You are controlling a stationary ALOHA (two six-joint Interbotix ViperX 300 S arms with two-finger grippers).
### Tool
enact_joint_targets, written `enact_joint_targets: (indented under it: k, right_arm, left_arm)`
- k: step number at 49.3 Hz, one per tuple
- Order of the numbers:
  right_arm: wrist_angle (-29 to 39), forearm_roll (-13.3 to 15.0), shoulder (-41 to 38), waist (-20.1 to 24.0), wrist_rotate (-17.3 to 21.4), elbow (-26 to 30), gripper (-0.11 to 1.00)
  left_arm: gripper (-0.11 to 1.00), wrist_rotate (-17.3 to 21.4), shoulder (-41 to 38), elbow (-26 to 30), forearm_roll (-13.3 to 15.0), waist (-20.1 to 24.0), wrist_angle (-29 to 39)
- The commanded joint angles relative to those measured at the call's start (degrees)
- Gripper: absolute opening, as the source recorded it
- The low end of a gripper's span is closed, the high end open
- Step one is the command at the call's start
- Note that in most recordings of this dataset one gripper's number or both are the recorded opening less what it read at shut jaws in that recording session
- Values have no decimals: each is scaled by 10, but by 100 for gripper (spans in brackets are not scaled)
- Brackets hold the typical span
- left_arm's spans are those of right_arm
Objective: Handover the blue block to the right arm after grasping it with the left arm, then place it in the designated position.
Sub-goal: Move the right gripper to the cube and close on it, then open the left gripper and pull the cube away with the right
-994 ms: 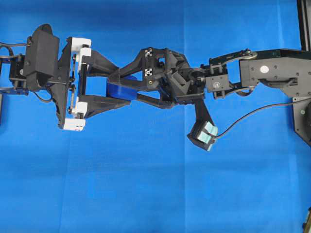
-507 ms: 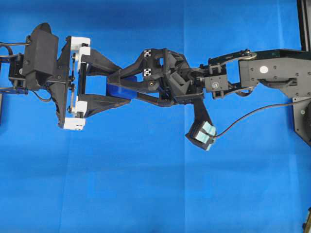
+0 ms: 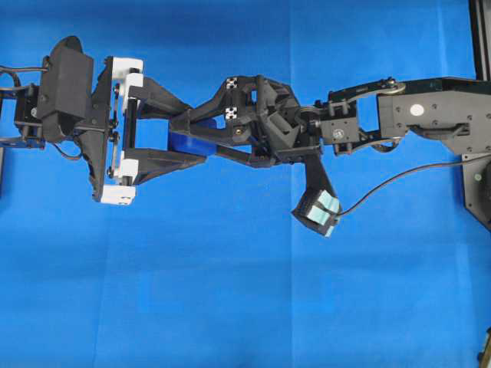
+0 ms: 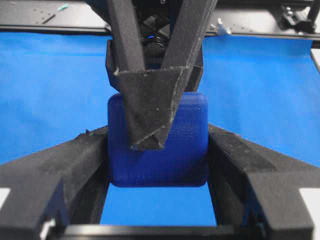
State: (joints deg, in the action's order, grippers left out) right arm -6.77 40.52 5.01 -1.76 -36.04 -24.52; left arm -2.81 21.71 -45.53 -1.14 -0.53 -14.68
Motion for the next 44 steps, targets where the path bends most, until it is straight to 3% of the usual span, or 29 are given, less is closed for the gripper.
enact_joint_targets:
  k: [1,13,20,24,44]
  right_arm:
    - [-1,-3,11,-2,2,12,52]
    - [0,-3,12,0,3,11,52]
    - [0,-3,12,0,10,10,52]
    - [0,-3,11,0,12,10,52]
    - [0,-3,33,4,13,-7,52]
  left_arm:
    - [48,-3,8,8,0,-2,-2]
    - [49,-4,7,9,0,-2,-6]
    - [83,-4,7,9,0,-2,-7]
    - [93,-4,8,8,0,-1,-7]
    - [93,-4,9,7,0,-2,-7]
